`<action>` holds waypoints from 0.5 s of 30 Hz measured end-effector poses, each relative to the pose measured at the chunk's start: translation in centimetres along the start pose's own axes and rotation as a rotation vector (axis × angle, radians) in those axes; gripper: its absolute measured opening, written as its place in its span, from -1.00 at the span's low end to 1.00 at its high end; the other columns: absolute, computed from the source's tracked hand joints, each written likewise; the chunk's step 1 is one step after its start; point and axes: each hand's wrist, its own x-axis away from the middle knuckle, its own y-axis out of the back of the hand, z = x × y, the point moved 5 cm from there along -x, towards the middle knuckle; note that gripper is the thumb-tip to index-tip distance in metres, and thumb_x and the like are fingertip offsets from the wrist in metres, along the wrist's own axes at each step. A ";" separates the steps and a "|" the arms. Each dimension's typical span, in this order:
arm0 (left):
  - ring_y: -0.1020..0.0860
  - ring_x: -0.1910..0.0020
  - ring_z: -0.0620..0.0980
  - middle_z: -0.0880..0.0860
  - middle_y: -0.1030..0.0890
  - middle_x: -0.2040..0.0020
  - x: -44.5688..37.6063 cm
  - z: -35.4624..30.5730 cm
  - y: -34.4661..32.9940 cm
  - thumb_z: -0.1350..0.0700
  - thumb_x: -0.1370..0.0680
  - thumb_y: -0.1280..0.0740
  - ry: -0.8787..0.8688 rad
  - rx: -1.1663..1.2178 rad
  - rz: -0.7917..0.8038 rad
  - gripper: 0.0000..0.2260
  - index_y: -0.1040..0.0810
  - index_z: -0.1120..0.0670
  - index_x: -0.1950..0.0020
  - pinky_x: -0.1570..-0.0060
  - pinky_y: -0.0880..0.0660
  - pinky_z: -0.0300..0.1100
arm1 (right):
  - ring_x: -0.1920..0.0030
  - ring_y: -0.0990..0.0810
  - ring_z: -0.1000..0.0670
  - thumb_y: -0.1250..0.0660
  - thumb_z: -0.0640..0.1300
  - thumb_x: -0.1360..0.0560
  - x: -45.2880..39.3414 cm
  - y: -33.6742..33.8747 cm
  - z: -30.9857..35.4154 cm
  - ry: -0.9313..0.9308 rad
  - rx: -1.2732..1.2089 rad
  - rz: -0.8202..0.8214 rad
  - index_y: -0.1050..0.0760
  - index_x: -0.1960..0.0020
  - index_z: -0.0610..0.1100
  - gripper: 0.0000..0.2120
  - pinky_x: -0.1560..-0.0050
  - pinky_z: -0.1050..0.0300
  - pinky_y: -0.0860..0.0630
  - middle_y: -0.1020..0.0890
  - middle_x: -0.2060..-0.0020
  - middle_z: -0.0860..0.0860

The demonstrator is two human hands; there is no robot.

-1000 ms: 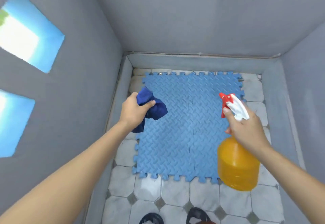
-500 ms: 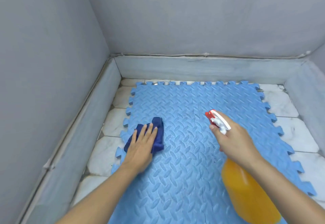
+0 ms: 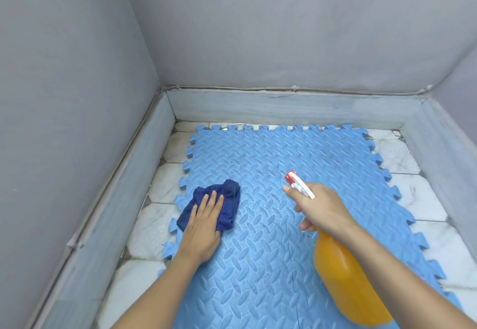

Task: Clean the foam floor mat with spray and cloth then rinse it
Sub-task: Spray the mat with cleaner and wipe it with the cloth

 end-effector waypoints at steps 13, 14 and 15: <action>0.23 -0.54 0.05 0.01 0.26 -0.55 4.0 1.8 -0.3 -0.59 -0.20 0.45 0.087 -0.241 0.102 0.06 0.30 0.08 -0.51 -0.48 0.14 0.05 | 0.54 -0.63 0.03 -0.25 0.18 -0.54 2.4 -1.9 1.3 0.152 0.157 -0.010 -0.43 0.22 -0.06 -0.67 0.25 0.08 -0.51 -0.57 0.40 -0.01; 0.21 -0.55 0.07 0.02 0.28 -0.54 3.6 1.7 -0.1 -0.58 -0.17 0.49 0.093 -0.256 0.131 0.09 0.29 0.09 -0.52 -0.48 0.12 0.06 | 0.53 -0.63 0.05 -0.26 0.18 -0.54 2.6 -2.1 1.4 0.167 0.162 -0.002 -0.44 0.18 -0.03 -0.71 0.22 0.08 -0.51 -0.53 0.41 0.04; 0.22 -0.55 0.06 0.03 0.30 -0.55 3.3 1.7 0.1 -0.58 -0.12 0.52 0.101 -0.271 0.169 0.13 0.30 0.08 -0.53 -0.49 0.12 0.06 | 0.53 -0.63 0.05 -0.26 0.17 -0.54 2.7 -2.2 1.5 0.176 0.163 0.013 -0.45 0.15 -0.02 -0.73 0.20 0.08 -0.51 -0.52 0.40 0.06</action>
